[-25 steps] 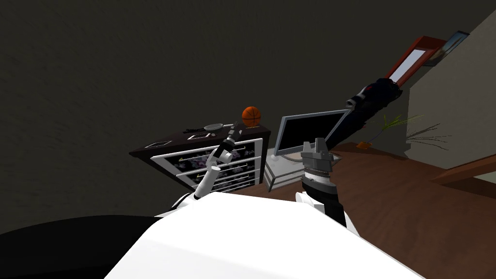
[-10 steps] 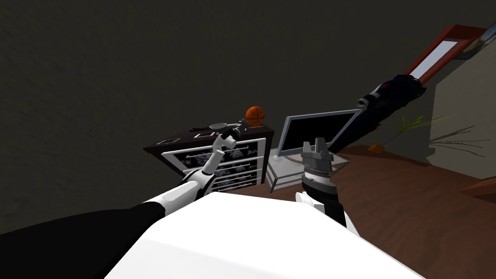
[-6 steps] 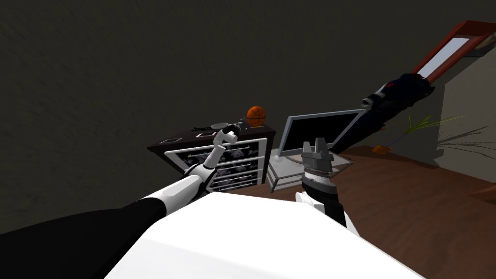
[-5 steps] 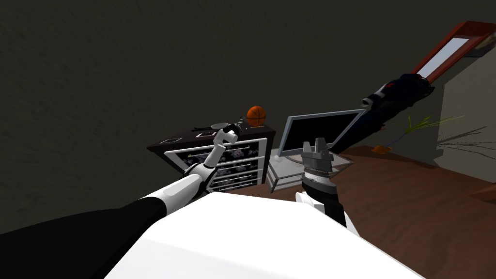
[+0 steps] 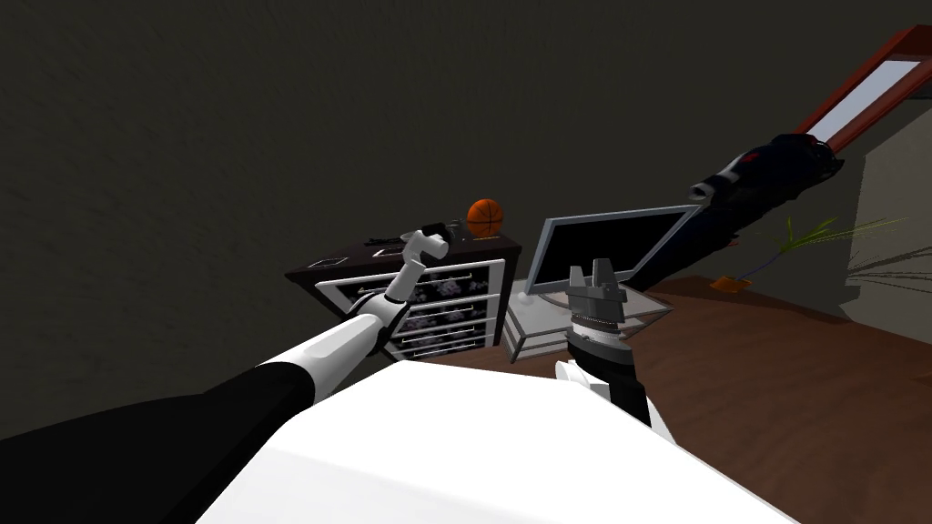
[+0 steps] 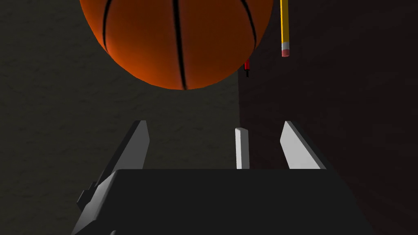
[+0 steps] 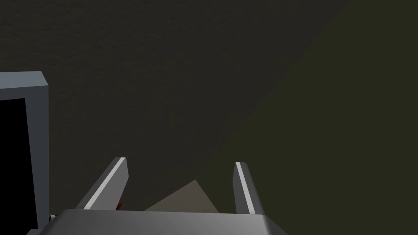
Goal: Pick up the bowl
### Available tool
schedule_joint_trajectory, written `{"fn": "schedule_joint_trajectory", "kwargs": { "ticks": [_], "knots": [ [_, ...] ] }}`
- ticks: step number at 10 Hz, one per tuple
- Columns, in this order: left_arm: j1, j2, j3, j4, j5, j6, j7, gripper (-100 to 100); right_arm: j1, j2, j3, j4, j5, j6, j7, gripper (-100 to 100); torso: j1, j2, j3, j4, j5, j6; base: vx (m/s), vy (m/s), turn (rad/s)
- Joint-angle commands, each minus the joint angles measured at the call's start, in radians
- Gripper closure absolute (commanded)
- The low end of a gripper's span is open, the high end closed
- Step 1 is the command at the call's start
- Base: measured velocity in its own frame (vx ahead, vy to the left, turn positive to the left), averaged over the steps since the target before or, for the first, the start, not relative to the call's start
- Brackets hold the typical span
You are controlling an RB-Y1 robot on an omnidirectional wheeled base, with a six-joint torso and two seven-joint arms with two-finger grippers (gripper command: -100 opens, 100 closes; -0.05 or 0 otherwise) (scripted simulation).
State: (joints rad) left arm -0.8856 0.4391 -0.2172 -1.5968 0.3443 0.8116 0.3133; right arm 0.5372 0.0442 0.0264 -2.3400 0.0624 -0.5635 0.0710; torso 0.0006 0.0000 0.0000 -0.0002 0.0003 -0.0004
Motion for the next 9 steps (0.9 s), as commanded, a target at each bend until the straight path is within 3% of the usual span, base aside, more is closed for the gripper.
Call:
{"fn": "schedule_joint_trajectory", "kwargs": {
  "ticks": [1,2,4,5,7,8,9],
  "knots": [
    [-0.031,0.001,-0.001,0.015,0.004,0.05,0.002,-100,0.0,0.0,0.0,0.0,0.0,0.0,0.0,0,0.0,0.0,0.0,0.0,0.0,0.0,0.0,0.006,0.003],
    [-0.069,0.015,-0.009,0.06,0.034,0.078,0.015,-100,0.0,0.0,0.0,0.0,0.0,0.0,0.0,0,0.0,0.0,0.0,0.0,0.0,0.0,-0.003,0.011,0.071],
    [-0.109,0.015,-0.009,0.075,0.034,0.136,0.015,-100,0.0,0.0,0.0,0.0,0.0,0.0,0.0,0,0.0,0.0,0.0,0.0,0.0,0.0,-0.003,0.01,0.015],
    [-0.147,0.028,-0.015,0.12,0.063,0.165,0.028,-100,0.0,0.0,0.0,0.0,0.0,0.0,0.0,0,0.0,0.0,0.0,0.0,0.0,0.0,-0.005,0.015,0.061],
    [-0.185,0.028,-0.015,0.136,0.063,0.218,0.028,-100,0.0,0.0,0.0,0.0,0.0,0.0,0.0,0,0.0,0.0,0.0,0.0,0.0,0.0,-0.003,0.01,0.02],
    [-0.226,0.042,-0.021,0.181,0.091,0.249,0.041,-100,0.0,0.0,0.0,0.0,0.0,0.0,0.0,0,0.0,0.0,0.0,0.0,0.0,0.0,-0.004,0.015,0.066],
    [-0.255,0.042,-0.021,0.195,0.091,0.276,0.041,-100,0.0,0.0,0.0,0.0,0.0,0.0,0.0,0,0.0,0.0,0.0,0.0,0.0,0.0,-0.004,0.012,0.033]
  ]
}}
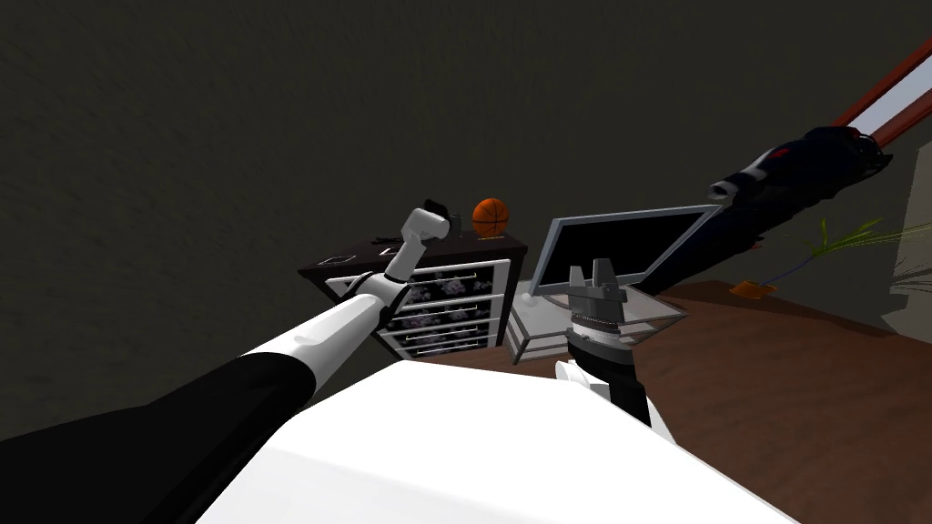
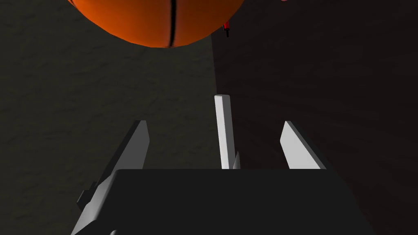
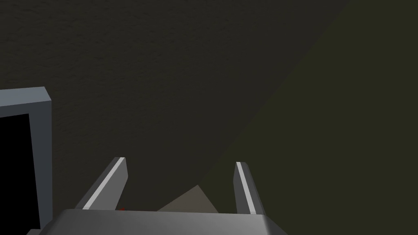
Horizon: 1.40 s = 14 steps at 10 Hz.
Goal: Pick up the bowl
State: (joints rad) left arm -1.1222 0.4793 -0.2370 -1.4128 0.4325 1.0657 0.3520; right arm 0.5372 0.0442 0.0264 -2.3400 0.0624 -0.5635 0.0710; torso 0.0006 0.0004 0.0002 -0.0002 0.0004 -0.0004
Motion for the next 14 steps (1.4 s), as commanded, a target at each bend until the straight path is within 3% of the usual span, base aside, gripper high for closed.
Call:
{"fn": "schedule_joint_trajectory", "kwargs": {
  "ticks": [1,2,3,4,5,6,7,8,10,11,13,14],
  "knots": [
    [-0.022,0.002,-0.001,0.011,0.003,0.043,0.003,-100,0.0,0.0,0.0,0.0,0.0,0.0,0.0,0,0.0,0.0,0.0,0.0,0.0,0.0,0.0,0.0,0.0],
    [-0.065,0.015,-0.005,0.059,0.031,0.076,0.015,-100,0.0,0.0,0.0,0.0,0.0,0.0,0.0,0,0.0,0.0,0.0,0.0,0.0,0.0,-0.001,0.012,0.044],
    [-0.092,0.015,-0.005,0.071,0.031,0.102,0.015,-100,0.0,0.0,0.0,0.0,0.0,0.0,0.0,0,0.0,0.0,0.0,0.0,0.0,0.0,0.0,0.013,0.05],
    [-0.092,0.015,-0.005,0.071,0.031,0.12,0.015,-100,0.0,0.0,0.0,0.0,0.0,0.0,0.0,0,0.0,0.0,0.0,0.0,0.0,0.0,0.0,0.006,0.002],
    [-0.137,0.029,-0.009,0.118,0.059,0.153,0.028,-100,0.0,0.0,0.0,0.0,0.0,0.0,0.0,0,0.0,0.0,0.0,0.0,0.0,0.0,-0.001,0.015,0.045],
    [-0.16,0.029,-0.009,0.129,0.059,0.179,0.028,-100,0.0,0.0,0.0,0.0,0.0,0.0,0.0,0,0.0,0.0,0.0,0.0,0.0,0.0,0.001,0.015,0.037],
    [-0.16,0.029,-0.009,0.129,0.059,0.195,0.028,-100,0.0,0.0,0.0,0.0,0.0,0.0,0.0,0,0.0,0.0,0.0,0.0,0.0,0.0,0.002,0.006,0.0],
    [-0.203,0.043,-0.012,0.172,0.085,0.231,0.04,-100,0.0,0.0,0.0,0.0,0.0,0.0,0.0,0,0.0,0.0,0.0,0.0,0.0,0.0,0.005,0.015,0.058],
    [-0.224,0.043,-0.012,0.186,0.085,0.267,0.04,-100,0.0,0.0,0.0,0.0,0.0,0.0,0.0,0,0.0,0.0,0.0,0.0,0.0,0.0,0.004,0.009,0.013],
    [-0.27,0.056,-0.013,0.233,0.111,0.306,0.052,-100,0.0,0.0,0.0,0.0,0.0,0.0,0.0,0,0.0,0.0,0.0,0.0,0.0,0.0,0.007,0.015,0.045],
    [-0.283,0.056,-0.013,0.243,0.111,0.336,0.052,-100,0.0,0.0,0.0,0.0,0.0,0.0,0.0,0,0.0,-0.001,0.0,0.0,0.0,0.0,0.009,0.012,0.016],
    [-0.33,0.069,-0.014,0.291,0.135,0.377,0.063,-100,0.0,0.0,0.0,0.0,0.0,0.0,0.0,0,0.0,-0.001,-0.001,0.0,0.0,0.0,0.009,0.018,0.052]
  ]
}}
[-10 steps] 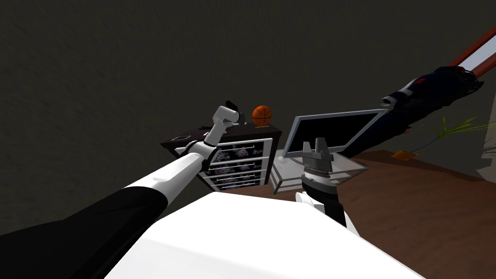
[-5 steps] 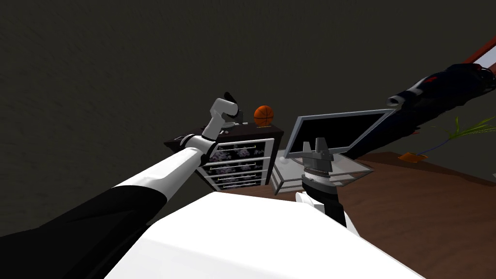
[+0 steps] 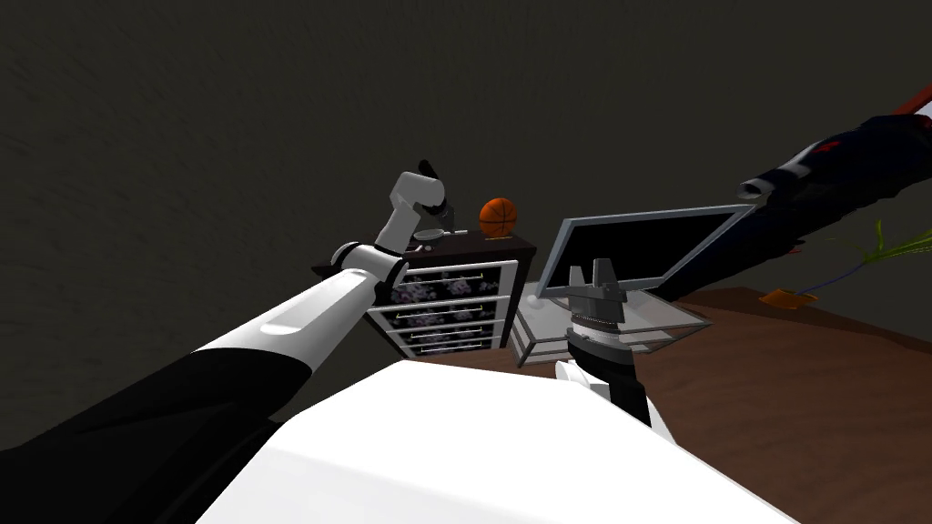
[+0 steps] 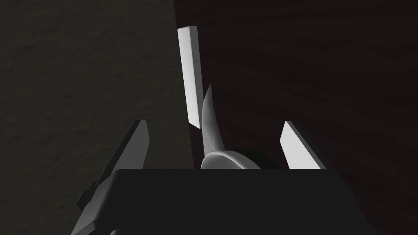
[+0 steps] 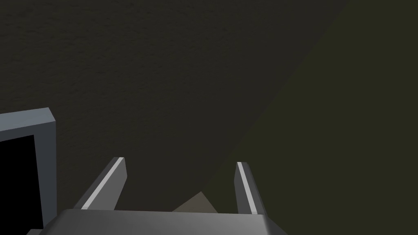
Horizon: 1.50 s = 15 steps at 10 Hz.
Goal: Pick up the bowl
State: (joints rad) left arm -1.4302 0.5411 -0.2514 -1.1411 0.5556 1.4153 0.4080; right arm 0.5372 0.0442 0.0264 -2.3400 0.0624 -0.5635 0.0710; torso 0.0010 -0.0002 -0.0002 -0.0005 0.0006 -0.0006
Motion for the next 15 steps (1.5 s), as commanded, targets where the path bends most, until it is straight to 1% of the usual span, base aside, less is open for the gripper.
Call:
{"fn": "schedule_joint_trajectory", "kwargs": {
  "ticks": [1,2,3,4,5,6,7,8,9,10,11,12,13,14,15],
  "knots": [
    [-0.03,0.007,0.0,0.026,0.012,0.05,0.007,-100,0.0,0.0,0.0,0.0,0.0,0.0,0.0,0,0.0,0.0,0.0,0.0,0.0,0.0,0.015,0.016,0.026],
    [-0.069,0.019,0.0,0.065,0.035,0.079,0.018,-100,0.0,0.0,0.0,0.0,0.0,0.0,0.0,0,0.0,0.0,0.0,0.0,0.0,0.0,0.026,0.028,0.039],
    [-0.081,0.019,0.0,0.08,0.035,0.11,0.018,-100,0.0,0.0,0.0,0.0,0.0,0.0,0.0,0,0.001,-0.001,0.0,0.0,0.0,0.0,0.023,0.026,0.026],
    [-0.081,0.019,0.0,0.08,0.035,0.117,0.018,-100,0.0,0.0,0.0,0.0,0.0,0.0,0.0,0,0.001,-0.001,-0.001,0.0,0.0,0.0,0.009,0.009,0.0],
    [-0.126,0.03,0.001,0.128,0.056,0.156,0.028,-100,0.0,0.0,0.0,0.0,0.0,0.0,0.0,0,0.0,0.0,0.0,0.0,0.0,0.0,0.01,0.016,0.04],
    [-0.126,0.03,0.001,0.133,0.056,0.178,0.028,-100,0.0,0.0,0.0,0.0,0.0,0.0,0.0,0,0.0,0.0,0.0,0.0,0.0,0.0,0.021,0.016,0.022],
    [-0.165,0.039,0.002,0.174,0.076,0.207,0.038,-100,0.0,0.0,0.0,0.0,0.0,0.0,0.0,0,0.0,0.0,0.0,0.0,0.0,0.0,0.043,0.022,0.045],
    [-0.165,0.039,0.002,0.184,0.076,0.236,0.038,-100,0.0,0.0,0.0,0.0,0.0,0.0,0.0,0,0.0,-0.002,-0.001,0.0,0.0,0.0,0.035,0.022,0.022],
    [-0.197,0.046,0.003,0.227,0.093,0.264,0.046,-100,0.0,0.0,0.0,0.0,0.0,0.0,0.0,0,0.0,-0.002,-0.001,-0.001,0.0,0.0,0.035,0.035,0.036],
    [-0.197,0.046,0.003,0.234,0.093,0.29,0.046,-100,0.0,0.0,0.0,0.0,0.0,0.0,0.0,0,0.001,-0.002,-0.001,-0.001,0.0,0.0,0.034,0.029,0.016],
    [-0.197,0.046,0.003,0.234,0.093,0.29,0.046,-100,0.0,0.0,0.0,0.0,0.0,0.0,0.0,0,0.001,-0.002,-0.001,-0.001,0.0,0.0,0.014,0.01,-0.005],
    [-0.224,0.052,0.005,0.281,0.109,0.33,0.053,-100,0.0,0.0,0.0,0.0,0.0,0.0,0.0,0,0.0,-0.001,-0.001,-0.001,0.0,0.0,0.024,0.019,0.035],
    [-0.224,0.052,0.005,0.281,0.109,0.342,0.053,-100,0.0,0.0,0.0,0.0,0.0,0.0,0.0,0,0.0,-0.001,-0.001,-0.001,0.0,0.0,0.029,0.017,0.017],
    [-0.245,0.055,0.007,0.322,0.123,0.378,0.06,-100,0.0,0.0,0.0,0.0,0.0,0.0,0.0,0,0.0,-0.001,-0.001,-0.001,0.0,0.0,0.044,0.025,0.032],
    [-0.245,0.055,0.007,0.324,0.123,0.39,0.06,-100,0.0,0.0,0.0,0.0,0.0,0.0,0.0,0,0.001,-0.002,-0.001,-0.001,0.0,0.0,0.044,0.026,0.013]
  ]
}}
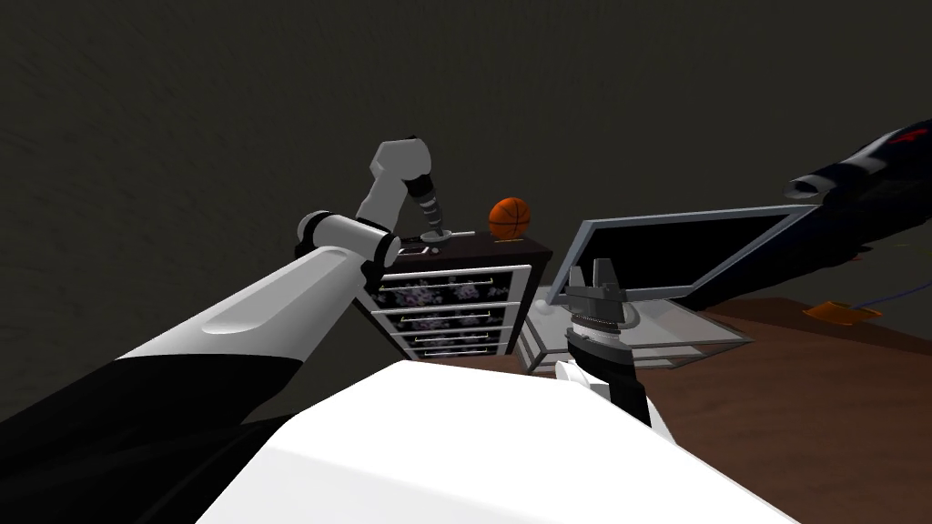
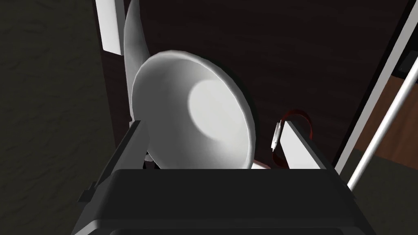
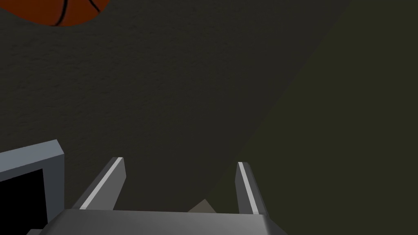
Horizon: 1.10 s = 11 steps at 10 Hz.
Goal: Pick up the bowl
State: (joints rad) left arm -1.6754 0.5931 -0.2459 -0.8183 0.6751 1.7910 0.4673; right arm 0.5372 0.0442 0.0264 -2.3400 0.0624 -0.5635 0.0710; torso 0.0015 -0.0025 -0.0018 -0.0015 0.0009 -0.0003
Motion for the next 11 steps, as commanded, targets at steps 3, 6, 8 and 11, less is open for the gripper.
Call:
{"fn": "schedule_joint_trajectory", "kwargs": {
  "ticks": [3,6,8,11],
  "knots": [
    [-0.026,0.004,0.005,0.075,0.024,0.097,0.011,-100,0.0,0.0,0.0,0.0,0.0,0.0,0.0,0,0.0,0.0,0.0,0.0,0.0,0.0,0.045,0.03,0.018],
    [-0.035,0.0,0.008,0.127,0.038,0.165,0.018,-100,0.0,0.0,0.0,0.0,0.0,0.0,0.0,0,-0.001,0.0,0.0,0.0,0.0,0.0,0.045,0.019,0.014],
    [-0.034,-0.003,0.008,0.144,0.042,0.197,0.02,-100,0.0,0.0,0.0,0.0,0.0,0.0,0.0,0,0.0,-0.001,-0.001,0.0,0.0,0.0,0.044,0.018,0.007],
    [-0.012,0.025,0.014,0.159,0.036,0.169,-0.023,-100,0.0,0.0,0.0,0.0,0.0,0.0,0.0,0,-0.002,0.002,0.001,0.001,0.0,0.0,0.002,-0.018,-0.013]
  ]
}}
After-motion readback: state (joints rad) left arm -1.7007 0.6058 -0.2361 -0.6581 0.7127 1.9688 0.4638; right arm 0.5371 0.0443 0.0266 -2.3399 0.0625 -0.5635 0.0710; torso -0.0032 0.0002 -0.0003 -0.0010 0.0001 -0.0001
